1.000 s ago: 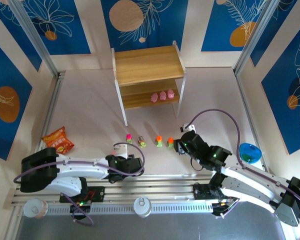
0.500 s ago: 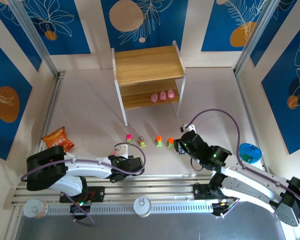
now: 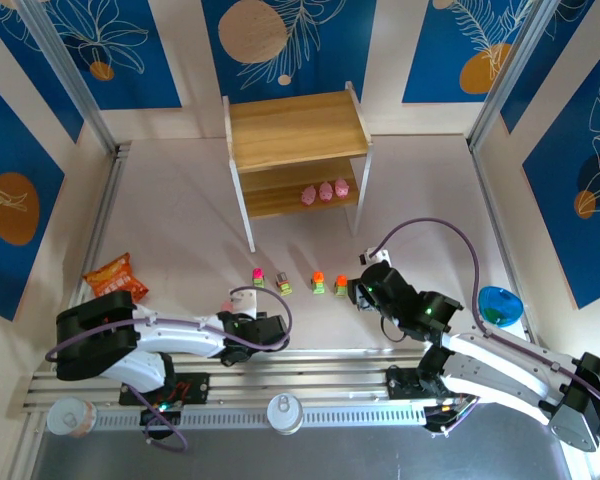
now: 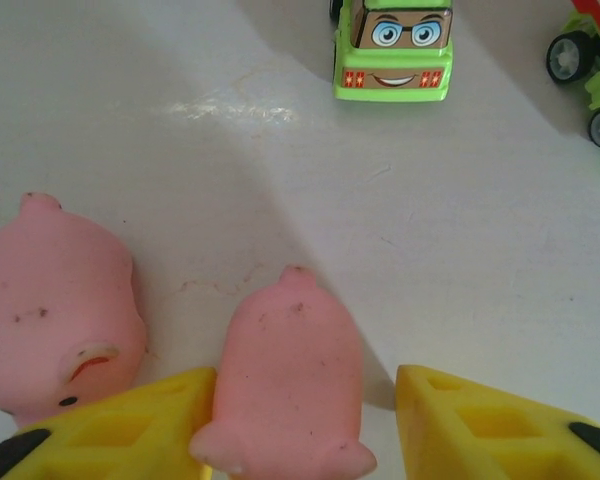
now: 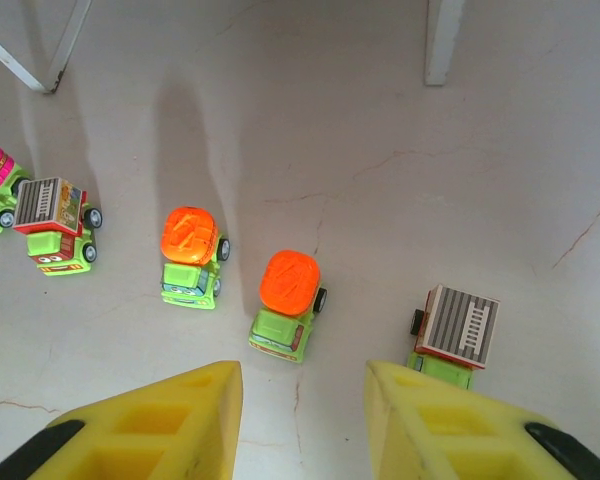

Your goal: Place and organize the plastic toys onto the shelf

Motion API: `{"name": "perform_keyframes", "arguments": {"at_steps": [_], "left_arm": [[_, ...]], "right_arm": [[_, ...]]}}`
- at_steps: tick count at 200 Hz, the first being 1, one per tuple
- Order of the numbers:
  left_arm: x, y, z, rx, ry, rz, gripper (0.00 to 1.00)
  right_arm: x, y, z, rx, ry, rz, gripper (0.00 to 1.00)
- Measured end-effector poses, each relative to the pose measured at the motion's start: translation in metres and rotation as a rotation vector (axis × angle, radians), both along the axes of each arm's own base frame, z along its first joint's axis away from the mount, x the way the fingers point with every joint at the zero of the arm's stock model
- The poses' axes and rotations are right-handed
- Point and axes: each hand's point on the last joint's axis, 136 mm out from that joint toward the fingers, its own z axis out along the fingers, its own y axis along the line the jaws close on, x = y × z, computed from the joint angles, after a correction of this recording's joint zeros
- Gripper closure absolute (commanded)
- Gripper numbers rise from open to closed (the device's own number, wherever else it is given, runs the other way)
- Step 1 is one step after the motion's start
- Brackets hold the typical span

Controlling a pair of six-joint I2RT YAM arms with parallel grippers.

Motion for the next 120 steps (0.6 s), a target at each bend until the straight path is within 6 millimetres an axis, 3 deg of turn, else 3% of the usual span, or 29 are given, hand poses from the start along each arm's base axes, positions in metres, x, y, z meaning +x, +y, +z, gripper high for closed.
{"name": "perform_keyframes", "arguments": {"at_steps": [120], "left_arm": [[0.0021, 0.0018, 0.0011, 0.017, -0.017, -0.010, 0.71]], "right_arm": [[-0.0001, 0.0003, -0.0030, -0.010, 0.008, 0.001, 0.65]]}}
